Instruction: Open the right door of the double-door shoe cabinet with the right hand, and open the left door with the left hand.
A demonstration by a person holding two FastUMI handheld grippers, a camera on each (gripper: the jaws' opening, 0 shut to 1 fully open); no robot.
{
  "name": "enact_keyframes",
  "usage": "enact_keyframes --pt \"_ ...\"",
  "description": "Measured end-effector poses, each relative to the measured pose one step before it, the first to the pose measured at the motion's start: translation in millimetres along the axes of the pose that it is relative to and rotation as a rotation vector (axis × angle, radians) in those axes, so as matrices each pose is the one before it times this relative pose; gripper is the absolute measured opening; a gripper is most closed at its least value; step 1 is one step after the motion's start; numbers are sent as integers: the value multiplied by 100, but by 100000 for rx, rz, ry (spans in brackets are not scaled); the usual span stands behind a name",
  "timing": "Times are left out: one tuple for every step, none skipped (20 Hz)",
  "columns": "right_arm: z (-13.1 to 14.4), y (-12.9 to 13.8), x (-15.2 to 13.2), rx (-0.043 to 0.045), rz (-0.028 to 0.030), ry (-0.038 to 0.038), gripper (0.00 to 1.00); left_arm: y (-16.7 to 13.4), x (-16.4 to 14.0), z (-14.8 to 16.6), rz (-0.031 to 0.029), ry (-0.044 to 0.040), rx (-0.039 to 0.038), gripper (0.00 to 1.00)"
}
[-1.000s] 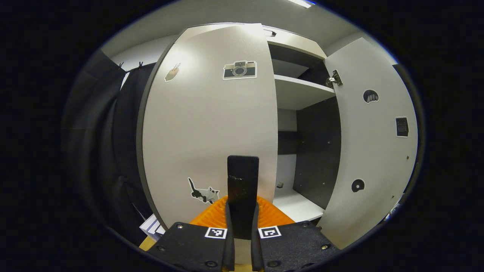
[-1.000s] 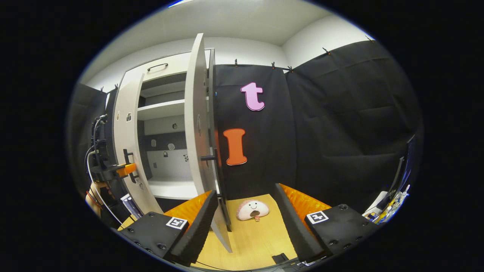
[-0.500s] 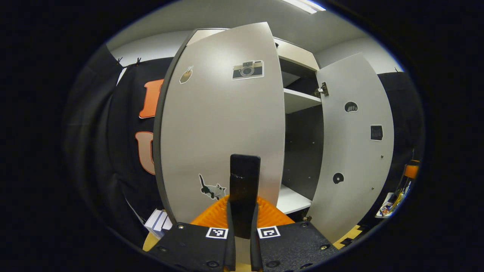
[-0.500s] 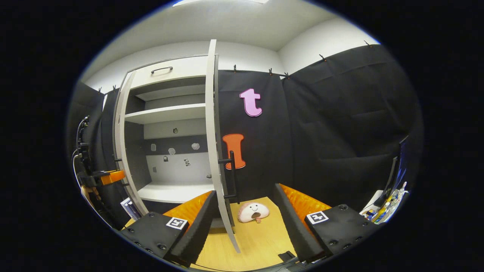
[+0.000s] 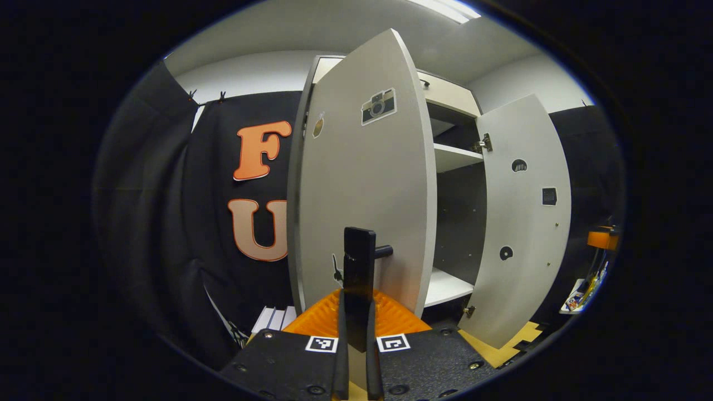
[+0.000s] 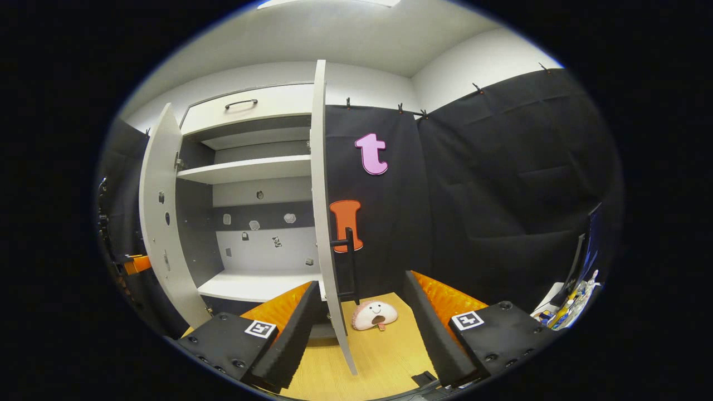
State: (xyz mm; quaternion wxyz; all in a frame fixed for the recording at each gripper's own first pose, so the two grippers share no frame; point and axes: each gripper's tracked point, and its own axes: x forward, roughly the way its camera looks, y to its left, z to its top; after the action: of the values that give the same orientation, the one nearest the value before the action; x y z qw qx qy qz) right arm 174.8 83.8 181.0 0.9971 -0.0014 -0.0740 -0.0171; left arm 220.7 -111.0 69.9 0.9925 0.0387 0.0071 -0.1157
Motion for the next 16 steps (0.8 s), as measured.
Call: enact_keyframes --pt "85 125 72 6 298 -269 89 622 -72 -21 2025 -186 375 11" --pt "34 50 107 -196 56 -287 89 618 -100 83 2131 -457 810 11" --pt "-66 -37 20 -289 -5 166 89 744 -50 10 1861 -327 1423 10" --pt "-169 -21 -50 -132 -15 540 89 692 6 -49 1892 203 1334 7" --pt "-137 45 -103 101 114 557 89 544 -104 -38 1677 15 771 8" --pt "-27 109 -34 163 190 281 89 445 -146 -182 1389 501 -108 8" --pt "-54 -38 -9 79 -170 216 89 266 -12 53 925 221 -621 8" --pt "-20 -22 25 -22 -321 201 89 210 -66 20 664 117 -820 7" --pt "20 77 -48 -106 19 150 89 162 73 -36 363 254 -988 8" --pt "30 91 -55 -114 331 -88 89 105 -59 14 269 194 -1131 5" --pt "40 120 -46 -169 361 -296 99 115 51 -71 357 31 -1249 7" --pt "56 -15 74 -170 146 -198 99 168 0 93 632 -60 -1090 7" --pt "2 78 24 -186 160 -45 99 256 13 23 902 -219 -682 7" --pt "19 43 19 -111 -3 44 89 287 48 50 1294 -145 -398 7" --pt "-86 119 28 14 137 313 89 344 111 -3 1066 33 9 5" --pt "-14 164 -51 -6 443 398 99 44 -43 -15 -422 -13 -102 0"
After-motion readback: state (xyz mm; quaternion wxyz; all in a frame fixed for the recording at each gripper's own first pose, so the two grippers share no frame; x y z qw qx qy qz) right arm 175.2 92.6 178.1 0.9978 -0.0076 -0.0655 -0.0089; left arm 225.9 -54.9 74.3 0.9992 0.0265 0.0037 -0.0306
